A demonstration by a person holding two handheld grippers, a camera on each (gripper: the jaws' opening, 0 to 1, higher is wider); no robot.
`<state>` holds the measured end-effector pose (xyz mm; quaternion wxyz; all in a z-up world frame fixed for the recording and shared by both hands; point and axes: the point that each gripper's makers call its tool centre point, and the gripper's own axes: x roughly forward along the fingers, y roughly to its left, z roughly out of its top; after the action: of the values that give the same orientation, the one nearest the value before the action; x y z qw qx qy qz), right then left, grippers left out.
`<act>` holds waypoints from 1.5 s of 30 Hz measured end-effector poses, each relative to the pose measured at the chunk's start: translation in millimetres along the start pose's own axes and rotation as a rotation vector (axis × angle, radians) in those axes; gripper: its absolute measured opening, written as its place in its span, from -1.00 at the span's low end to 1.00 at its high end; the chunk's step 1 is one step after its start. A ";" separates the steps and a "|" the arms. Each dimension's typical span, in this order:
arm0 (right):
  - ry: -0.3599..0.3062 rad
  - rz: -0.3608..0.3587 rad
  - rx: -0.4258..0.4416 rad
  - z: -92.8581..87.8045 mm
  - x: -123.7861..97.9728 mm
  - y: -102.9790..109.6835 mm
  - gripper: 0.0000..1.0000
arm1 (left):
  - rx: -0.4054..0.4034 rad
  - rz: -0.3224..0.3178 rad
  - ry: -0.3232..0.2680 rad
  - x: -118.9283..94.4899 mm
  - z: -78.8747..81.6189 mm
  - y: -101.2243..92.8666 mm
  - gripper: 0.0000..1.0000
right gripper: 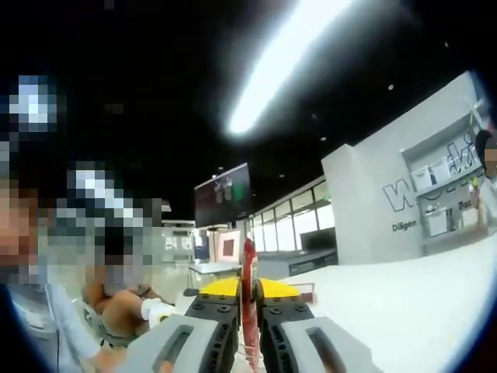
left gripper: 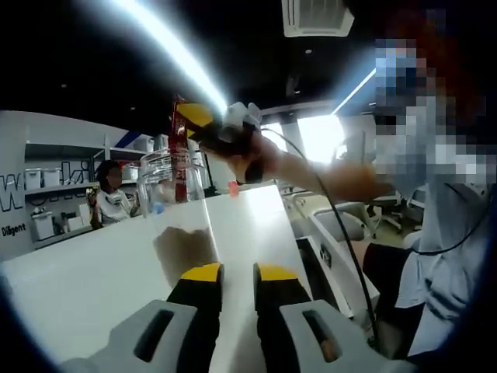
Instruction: Tear open the coffee pouch, take out the coffee, and pour the coffee from the pouch into the cup
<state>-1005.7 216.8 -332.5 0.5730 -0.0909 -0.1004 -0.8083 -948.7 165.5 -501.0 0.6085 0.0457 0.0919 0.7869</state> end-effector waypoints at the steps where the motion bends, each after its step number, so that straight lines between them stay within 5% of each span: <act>1: 0.000 -0.002 -0.001 0.0 -0.2 -0.2 -0.83 | -0.001 0.000 0.000 0.0 0.1 -0.1 -0.64; 45: 0.022 -0.035 0.000 -19.2 -3.8 -13.8 -0.83 | 0.004 0.002 0.007 0.2 -1.2 1.1 -0.63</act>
<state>-1018.1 219.6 -352.8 0.5598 -0.0800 -0.0957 -0.8192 -950.0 165.4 -501.9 0.6071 0.0442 0.0958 0.7876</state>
